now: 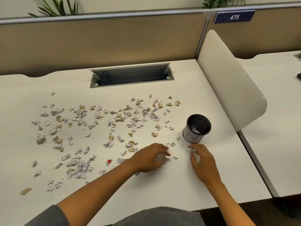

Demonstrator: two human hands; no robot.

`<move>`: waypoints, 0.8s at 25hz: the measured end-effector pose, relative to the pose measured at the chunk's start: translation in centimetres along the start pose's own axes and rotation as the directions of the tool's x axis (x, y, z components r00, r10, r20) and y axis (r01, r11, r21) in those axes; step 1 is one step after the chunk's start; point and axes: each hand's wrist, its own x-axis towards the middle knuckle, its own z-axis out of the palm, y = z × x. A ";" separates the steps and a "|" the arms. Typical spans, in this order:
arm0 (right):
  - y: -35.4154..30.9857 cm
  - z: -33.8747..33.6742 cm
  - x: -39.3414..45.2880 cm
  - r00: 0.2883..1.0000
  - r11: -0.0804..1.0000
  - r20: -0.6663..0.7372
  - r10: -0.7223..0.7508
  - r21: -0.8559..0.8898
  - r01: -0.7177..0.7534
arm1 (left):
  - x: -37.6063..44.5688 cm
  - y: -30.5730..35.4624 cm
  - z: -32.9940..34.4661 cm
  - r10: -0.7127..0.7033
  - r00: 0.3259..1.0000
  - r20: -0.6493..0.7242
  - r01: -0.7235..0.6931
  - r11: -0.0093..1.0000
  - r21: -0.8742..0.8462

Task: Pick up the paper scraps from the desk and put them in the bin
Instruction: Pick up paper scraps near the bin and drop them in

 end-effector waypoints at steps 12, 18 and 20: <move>-2.8 3.9 -0.1 0.988 0.998 0.152 -0.018 -0.057 0.027 | -4.0 -2.9 -0.5 0.164 0.976 0.143 -0.198 0.943 0.268; -4.2 5.6 -0.5 0.958 0.987 0.253 -0.137 -0.050 0.154 | -5.1 -4.0 -0.7 0.118 0.989 0.084 -0.136 0.960 0.243; -4.8 6.0 -0.5 0.944 0.983 0.291 -0.157 -0.049 0.179 | -5.2 -4.1 -0.7 0.107 0.992 0.068 -0.121 0.959 0.256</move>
